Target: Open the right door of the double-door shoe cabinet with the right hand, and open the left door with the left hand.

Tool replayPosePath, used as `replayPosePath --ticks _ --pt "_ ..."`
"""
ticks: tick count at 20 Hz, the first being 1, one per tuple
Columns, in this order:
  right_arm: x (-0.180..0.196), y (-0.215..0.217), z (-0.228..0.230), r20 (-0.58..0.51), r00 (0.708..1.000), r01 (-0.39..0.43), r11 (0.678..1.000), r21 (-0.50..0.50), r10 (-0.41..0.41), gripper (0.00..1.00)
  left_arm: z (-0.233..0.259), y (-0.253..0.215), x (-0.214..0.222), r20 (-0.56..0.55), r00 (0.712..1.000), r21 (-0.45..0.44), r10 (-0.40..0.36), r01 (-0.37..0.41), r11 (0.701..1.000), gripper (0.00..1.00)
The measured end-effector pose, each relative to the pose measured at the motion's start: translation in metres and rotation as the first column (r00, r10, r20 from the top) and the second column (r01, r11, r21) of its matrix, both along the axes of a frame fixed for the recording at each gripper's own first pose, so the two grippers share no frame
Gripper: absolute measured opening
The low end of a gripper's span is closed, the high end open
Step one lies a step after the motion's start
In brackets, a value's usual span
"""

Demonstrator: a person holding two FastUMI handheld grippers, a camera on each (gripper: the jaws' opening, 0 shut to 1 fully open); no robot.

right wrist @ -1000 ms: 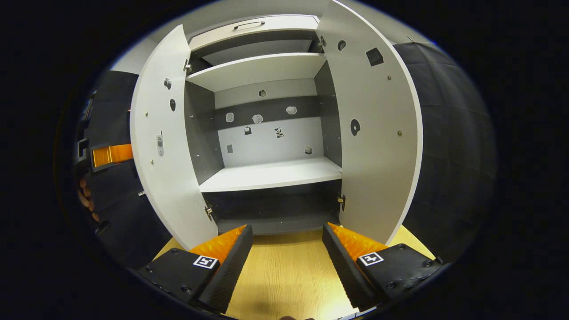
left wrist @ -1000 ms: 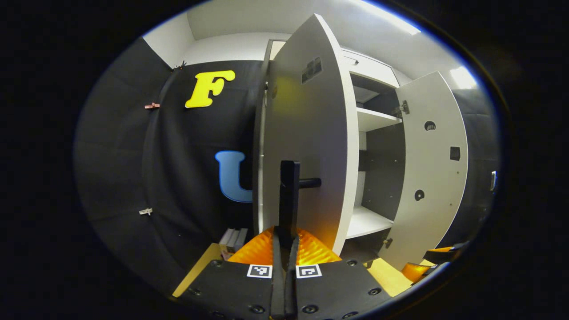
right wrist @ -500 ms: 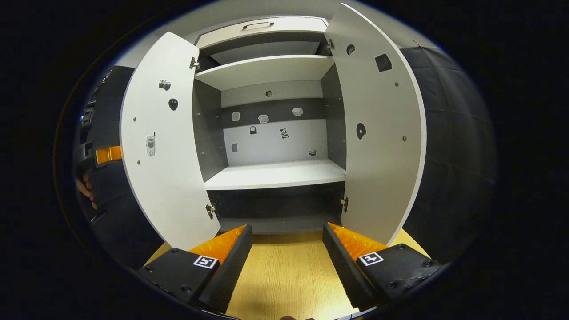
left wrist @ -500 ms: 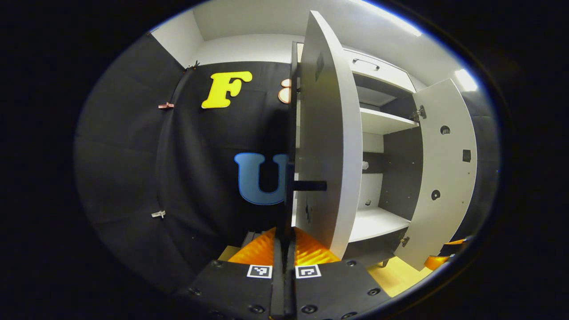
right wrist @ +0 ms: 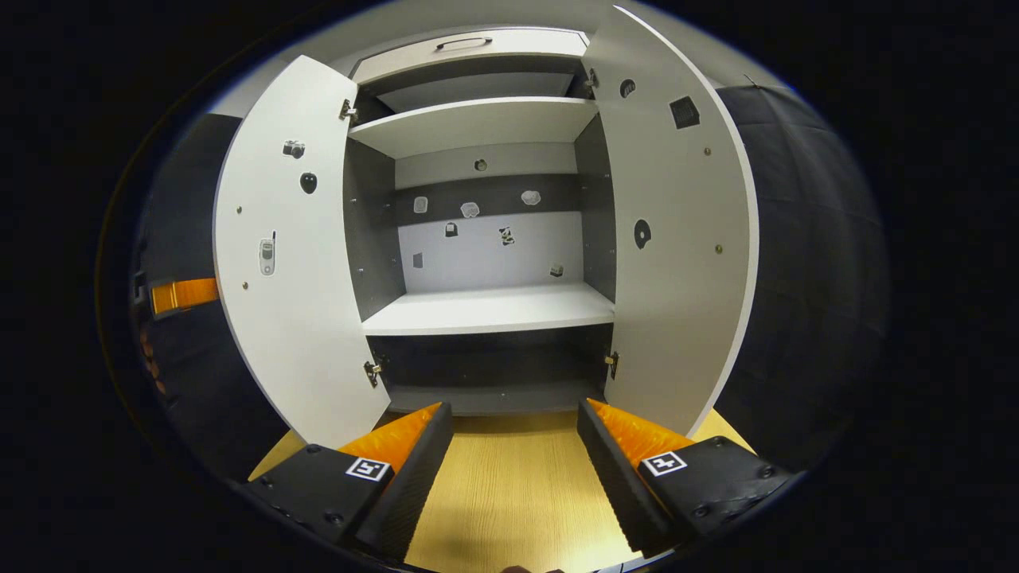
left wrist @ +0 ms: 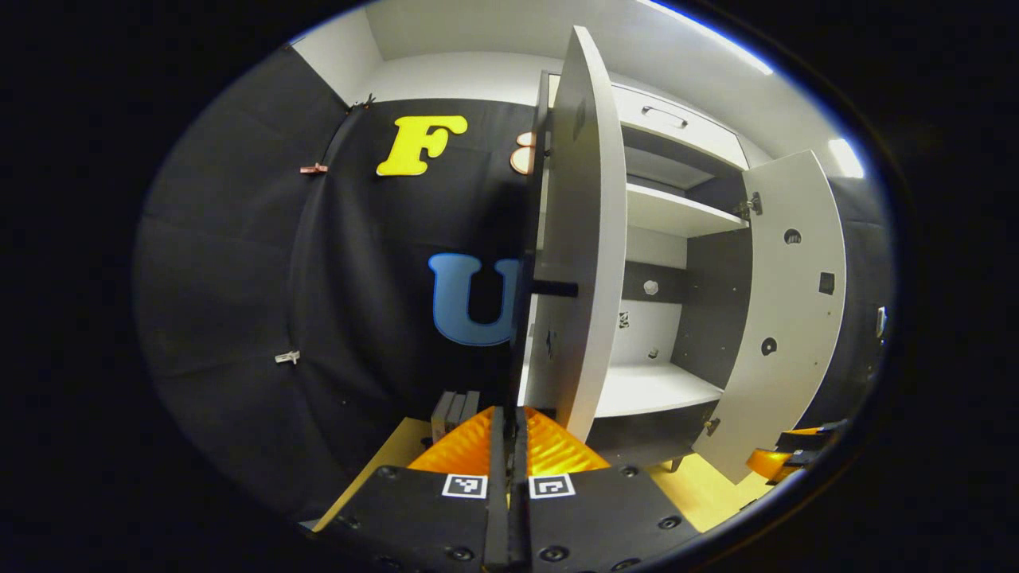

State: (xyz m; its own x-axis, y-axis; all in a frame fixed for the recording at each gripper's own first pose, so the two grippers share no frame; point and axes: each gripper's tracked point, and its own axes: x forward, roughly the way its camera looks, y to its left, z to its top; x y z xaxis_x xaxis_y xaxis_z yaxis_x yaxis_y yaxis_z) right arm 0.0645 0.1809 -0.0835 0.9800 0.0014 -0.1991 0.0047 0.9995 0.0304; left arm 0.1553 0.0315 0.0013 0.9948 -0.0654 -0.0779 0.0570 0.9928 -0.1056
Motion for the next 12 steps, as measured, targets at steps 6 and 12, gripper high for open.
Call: replayPosePath --ticks 6,12 --pt "0.009 -0.01 0.022 0.042 0.999 0.002 1.0 0.001 -0.002 0.99 -0.017 -0.011 -0.043 -0.015 0.997 0.042 0.079 -0.078 0.996 0.09" --pt "0.006 -0.03 0.046 0.079 0.996 0.027 0.999 0.037 -0.029 0.99 -0.027 -0.075 -0.05 0.008 1.0 0.077 0.0 -0.001 0.997 0.7"
